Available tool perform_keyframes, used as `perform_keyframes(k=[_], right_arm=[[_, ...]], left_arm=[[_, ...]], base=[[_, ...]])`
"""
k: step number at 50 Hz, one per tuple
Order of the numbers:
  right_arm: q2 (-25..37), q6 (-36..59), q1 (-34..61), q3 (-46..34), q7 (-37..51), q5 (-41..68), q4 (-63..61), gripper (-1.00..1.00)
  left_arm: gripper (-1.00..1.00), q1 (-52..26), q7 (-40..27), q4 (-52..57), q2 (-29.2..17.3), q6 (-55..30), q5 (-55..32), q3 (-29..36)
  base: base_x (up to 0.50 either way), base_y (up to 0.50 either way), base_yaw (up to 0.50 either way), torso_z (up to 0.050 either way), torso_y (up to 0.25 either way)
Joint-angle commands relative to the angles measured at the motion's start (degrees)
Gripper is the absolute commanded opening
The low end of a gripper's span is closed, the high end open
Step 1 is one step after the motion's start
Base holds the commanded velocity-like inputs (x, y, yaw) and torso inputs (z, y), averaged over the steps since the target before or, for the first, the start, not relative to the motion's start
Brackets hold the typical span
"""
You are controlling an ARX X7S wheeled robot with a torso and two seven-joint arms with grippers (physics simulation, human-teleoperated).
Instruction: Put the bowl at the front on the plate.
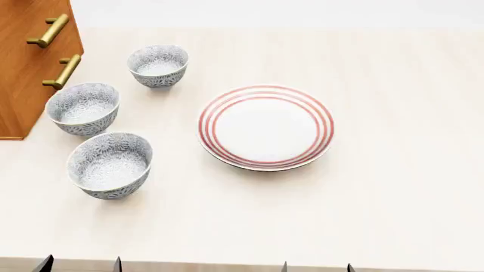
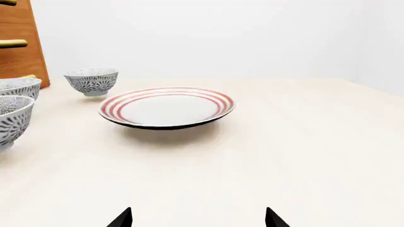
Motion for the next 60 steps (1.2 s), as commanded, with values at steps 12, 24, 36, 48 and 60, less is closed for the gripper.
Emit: perform_keyframes(k=[12,24,36,48,60], right_arm=[[2.85,0.34,0.02,-3.56,3.99,1.65,-0.02,1.00],[3.80,4.91,0.20,-5.22,6.99,0.46,-2.04,1.00],[6.27,24.37,1.47,-5.49,7.38,1.24,-20.84,1.00],[8.92,41.32,6.15,-5.13,6.74,2.45,-36.79,1.00],[11.30,63.77,17.57,-5.38,5.07,4.13,-51.64,1.00]], left_arm=[[1.00,0.13,-4.03,0.53,-2.61,-0.55,-2.32,2.94],[1.00,0.14,-5.73,2.94,-3.94,-4.94,-2.87,4.50],[1.00,-1.11,-7.29,14.96,-5.31,-18.08,-3.39,5.71],[1.00,-4.63,-7.94,25.93,-6.77,-30.33,-4.81,6.58],[1.00,-12.15,-7.71,38.98,-7.57,-47.92,-8.60,5.72]], base=[[0.00,0.00,0.00,0.000,0.000],[0.00,0.00,0.00,0.000,0.000],[0.00,0.00,0.00,0.000,0.000],[0.00,0.00,0.00,0.000,0.000],[0.00,0.00,0.00,0.000,0.000]])
